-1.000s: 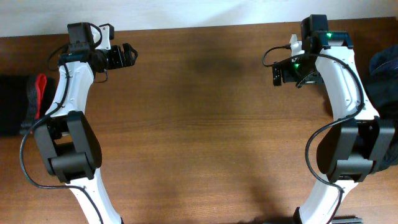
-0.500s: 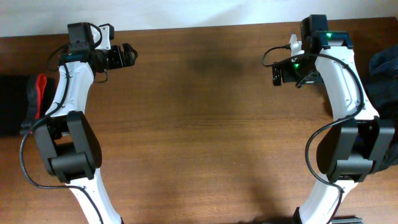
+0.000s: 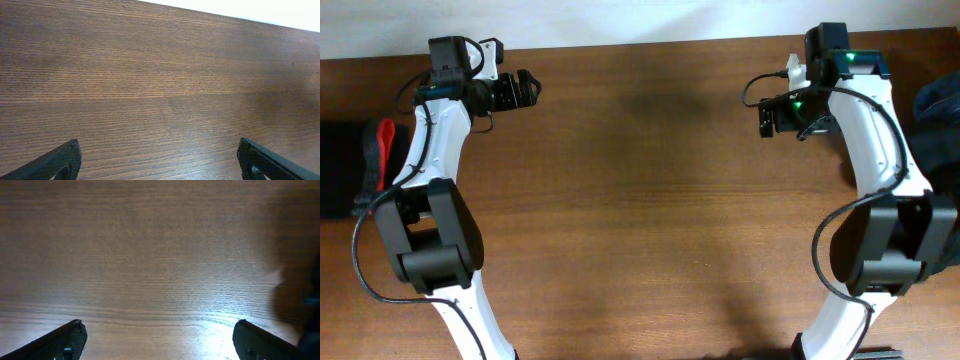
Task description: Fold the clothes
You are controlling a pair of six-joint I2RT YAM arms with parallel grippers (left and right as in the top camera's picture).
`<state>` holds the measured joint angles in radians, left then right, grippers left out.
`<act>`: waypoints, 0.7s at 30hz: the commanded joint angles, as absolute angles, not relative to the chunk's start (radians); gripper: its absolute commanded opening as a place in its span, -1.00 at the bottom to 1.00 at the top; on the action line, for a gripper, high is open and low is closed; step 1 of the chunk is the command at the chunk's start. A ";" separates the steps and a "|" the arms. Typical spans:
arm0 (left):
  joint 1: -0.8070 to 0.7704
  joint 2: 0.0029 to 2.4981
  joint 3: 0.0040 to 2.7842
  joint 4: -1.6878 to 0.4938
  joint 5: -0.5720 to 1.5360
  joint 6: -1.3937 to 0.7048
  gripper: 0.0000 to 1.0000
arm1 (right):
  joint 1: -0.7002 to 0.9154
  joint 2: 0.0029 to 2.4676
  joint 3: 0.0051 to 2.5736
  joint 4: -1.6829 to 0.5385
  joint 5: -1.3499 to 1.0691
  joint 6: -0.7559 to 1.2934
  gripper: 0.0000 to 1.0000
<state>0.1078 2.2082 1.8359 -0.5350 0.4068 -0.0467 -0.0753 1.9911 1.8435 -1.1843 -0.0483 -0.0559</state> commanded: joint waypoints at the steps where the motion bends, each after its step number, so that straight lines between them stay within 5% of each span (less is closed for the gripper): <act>1: 0.107 2.158 1.828 -0.535 0.399 -0.053 0.99 | -0.074 1.892 1.839 -1.185 -0.036 -0.056 0.97; 21: 0.107 2.158 1.828 -0.536 0.399 -0.053 0.99 | -0.187 1.786 1.839 -1.185 -0.036 -0.056 0.97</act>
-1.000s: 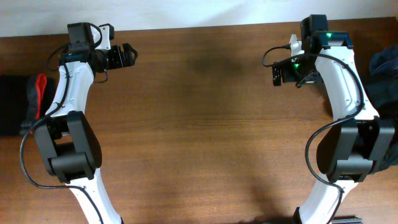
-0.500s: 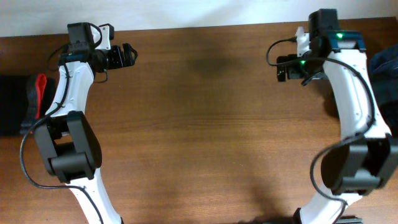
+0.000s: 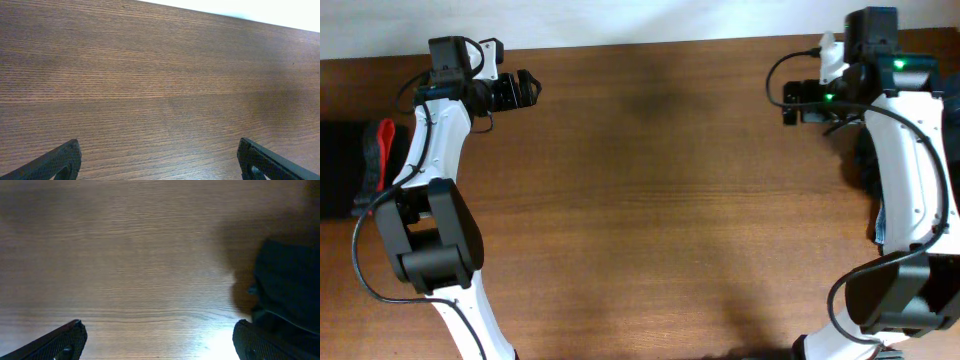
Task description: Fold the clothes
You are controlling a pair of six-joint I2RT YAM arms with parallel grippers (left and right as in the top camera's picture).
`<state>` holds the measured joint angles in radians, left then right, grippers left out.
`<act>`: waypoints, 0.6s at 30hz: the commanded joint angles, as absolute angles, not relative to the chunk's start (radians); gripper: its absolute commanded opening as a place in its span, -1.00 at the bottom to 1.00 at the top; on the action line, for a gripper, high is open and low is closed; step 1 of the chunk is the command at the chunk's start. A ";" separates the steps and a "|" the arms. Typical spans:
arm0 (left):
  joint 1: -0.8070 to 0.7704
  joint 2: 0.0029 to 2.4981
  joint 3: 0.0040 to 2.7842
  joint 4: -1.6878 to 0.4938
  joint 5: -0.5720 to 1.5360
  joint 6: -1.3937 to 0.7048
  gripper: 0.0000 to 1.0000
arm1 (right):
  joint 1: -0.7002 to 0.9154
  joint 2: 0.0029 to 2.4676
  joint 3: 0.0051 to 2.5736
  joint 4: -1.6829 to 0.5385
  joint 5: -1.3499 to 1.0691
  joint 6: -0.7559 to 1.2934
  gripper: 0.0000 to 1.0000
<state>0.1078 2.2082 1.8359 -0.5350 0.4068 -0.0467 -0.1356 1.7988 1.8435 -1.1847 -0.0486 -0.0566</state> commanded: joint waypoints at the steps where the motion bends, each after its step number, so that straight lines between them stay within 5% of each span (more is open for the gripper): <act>1: 0.107 2.158 1.828 -0.536 0.399 -0.053 0.99 | -0.205 1.786 1.839 -1.185 -0.036 -0.056 0.97; 18: 0.107 2.158 1.828 -0.535 0.399 -0.053 0.99 | -0.381 1.785 1.839 -1.185 -0.036 -0.056 0.97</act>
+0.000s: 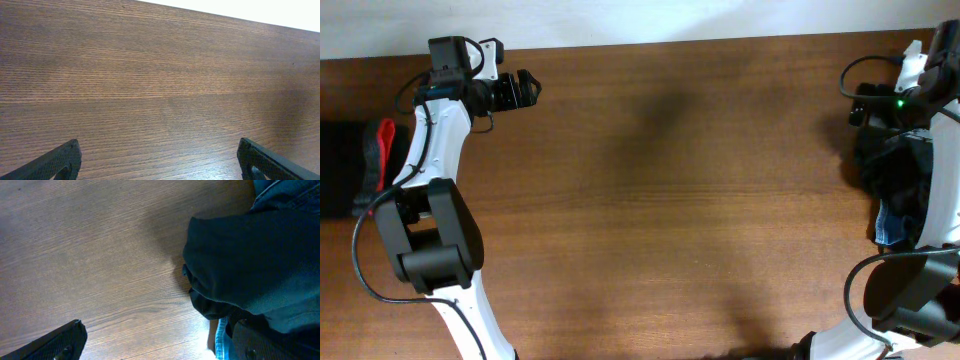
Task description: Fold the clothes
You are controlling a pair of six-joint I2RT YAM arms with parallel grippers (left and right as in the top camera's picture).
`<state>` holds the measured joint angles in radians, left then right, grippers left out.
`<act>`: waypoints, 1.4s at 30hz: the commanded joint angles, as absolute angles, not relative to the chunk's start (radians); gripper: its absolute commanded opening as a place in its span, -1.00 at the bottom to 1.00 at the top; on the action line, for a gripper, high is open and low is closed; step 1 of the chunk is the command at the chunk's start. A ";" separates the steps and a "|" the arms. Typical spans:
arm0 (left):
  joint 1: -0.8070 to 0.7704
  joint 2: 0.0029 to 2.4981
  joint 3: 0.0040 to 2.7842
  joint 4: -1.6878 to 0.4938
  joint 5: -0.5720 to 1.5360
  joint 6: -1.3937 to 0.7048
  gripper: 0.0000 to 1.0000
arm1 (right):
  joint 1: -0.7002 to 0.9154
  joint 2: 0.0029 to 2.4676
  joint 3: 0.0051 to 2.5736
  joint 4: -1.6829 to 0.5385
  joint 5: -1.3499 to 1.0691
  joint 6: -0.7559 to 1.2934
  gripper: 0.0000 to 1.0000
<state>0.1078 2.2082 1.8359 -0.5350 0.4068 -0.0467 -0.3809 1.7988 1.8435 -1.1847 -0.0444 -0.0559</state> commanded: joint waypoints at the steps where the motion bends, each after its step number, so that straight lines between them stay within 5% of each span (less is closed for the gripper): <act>1: 0.107 2.158 1.828 -0.536 0.399 -0.053 0.99 | -0.380 1.785 1.839 -1.185 -0.036 -0.056 0.97; 29: 0.107 2.158 1.828 -0.536 0.399 -0.053 0.99 | -0.369 1.654 1.839 -1.185 -0.036 -0.056 0.97; 42: 0.107 2.158 1.828 -0.536 0.399 -0.053 0.99 | -0.002 1.412 1.839 -1.185 -0.036 -0.056 0.97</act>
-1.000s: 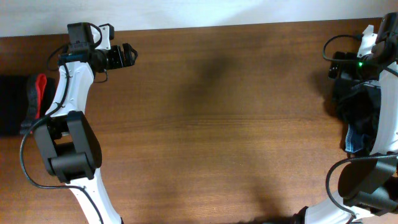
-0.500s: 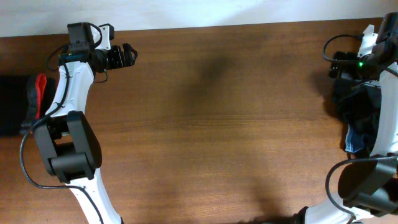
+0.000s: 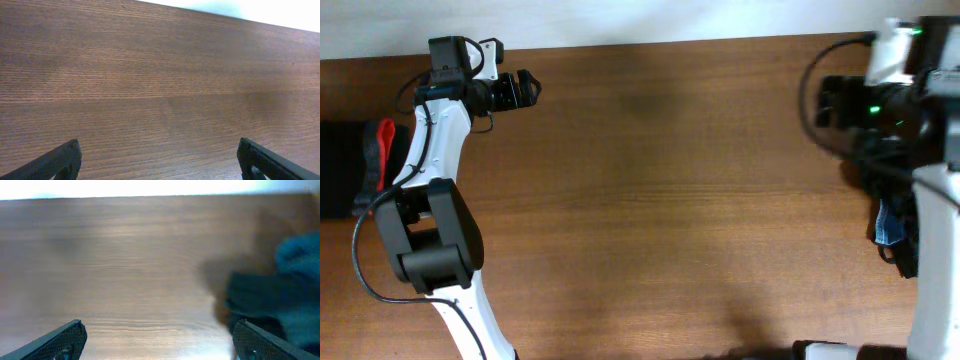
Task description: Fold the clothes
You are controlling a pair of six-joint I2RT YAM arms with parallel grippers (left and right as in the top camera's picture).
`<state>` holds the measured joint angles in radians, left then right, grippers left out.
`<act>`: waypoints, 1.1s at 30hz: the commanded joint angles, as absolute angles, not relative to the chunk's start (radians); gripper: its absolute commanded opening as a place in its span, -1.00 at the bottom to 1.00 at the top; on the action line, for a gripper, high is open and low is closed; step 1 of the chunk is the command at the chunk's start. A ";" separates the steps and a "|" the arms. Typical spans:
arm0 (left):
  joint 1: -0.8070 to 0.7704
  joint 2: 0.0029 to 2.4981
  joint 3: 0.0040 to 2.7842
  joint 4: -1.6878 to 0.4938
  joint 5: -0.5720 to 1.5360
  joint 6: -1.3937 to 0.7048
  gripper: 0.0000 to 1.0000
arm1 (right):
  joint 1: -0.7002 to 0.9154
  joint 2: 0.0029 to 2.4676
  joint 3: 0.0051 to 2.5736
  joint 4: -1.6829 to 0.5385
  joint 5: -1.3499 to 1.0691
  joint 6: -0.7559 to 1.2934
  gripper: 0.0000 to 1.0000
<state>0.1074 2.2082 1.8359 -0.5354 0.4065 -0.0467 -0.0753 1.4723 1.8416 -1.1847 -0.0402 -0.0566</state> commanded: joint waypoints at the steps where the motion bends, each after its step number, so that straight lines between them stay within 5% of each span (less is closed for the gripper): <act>1: 0.107 2.158 1.828 -0.535 0.399 -0.053 0.99 | 0.028 1.394 1.839 -1.185 -0.036 -0.056 0.97; 10: 0.107 2.158 1.828 -0.536 0.399 -0.053 0.99 | 0.204 1.274 1.839 -1.184 -0.030 -0.056 0.97; 33: 0.107 2.158 1.828 -0.536 0.399 -0.053 0.99 | 0.211 1.244 1.839 -1.185 0.002 -0.056 0.97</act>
